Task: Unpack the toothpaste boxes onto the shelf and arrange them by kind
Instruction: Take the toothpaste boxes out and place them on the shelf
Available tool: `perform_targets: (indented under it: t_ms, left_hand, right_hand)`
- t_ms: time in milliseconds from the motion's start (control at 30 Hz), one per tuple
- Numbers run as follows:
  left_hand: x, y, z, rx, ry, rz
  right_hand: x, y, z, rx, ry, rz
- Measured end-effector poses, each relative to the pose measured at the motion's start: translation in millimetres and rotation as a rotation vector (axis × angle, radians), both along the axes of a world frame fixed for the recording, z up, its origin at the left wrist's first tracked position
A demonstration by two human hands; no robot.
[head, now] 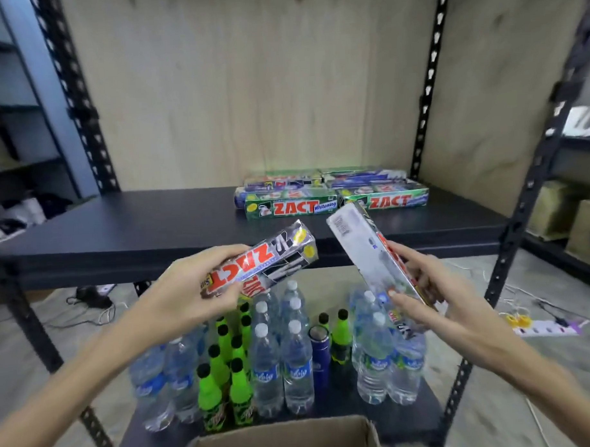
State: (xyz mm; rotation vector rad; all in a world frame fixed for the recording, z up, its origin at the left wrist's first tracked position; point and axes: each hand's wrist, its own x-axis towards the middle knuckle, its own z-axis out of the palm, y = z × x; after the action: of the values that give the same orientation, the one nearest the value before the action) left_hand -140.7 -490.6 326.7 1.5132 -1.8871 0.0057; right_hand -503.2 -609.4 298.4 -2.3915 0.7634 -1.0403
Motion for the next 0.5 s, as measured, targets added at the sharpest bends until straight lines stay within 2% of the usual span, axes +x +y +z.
perform_targets:
  t_ms: [167, 267, 400, 500]
  left_hand:
    - [3, -39, 50, 0.053, -0.168, 0.005]
    - [6, -66, 66, 0.050, -0.185, 0.030]
    - [16, -104, 73, 0.121, -0.265, 0.041]
    - [20, -125, 69, 0.155, -0.213, -0.015]
  right_hand:
    - [-16, -51, 50, -0.156, 0.166, -0.010]
    - [-21, -82, 71, -0.222, 0.272, -0.018]
    - [-20, -122, 87, -0.286, 0.473, -0.132]
    - [-15, -142, 91, -0.292, 0.532, -0.200]
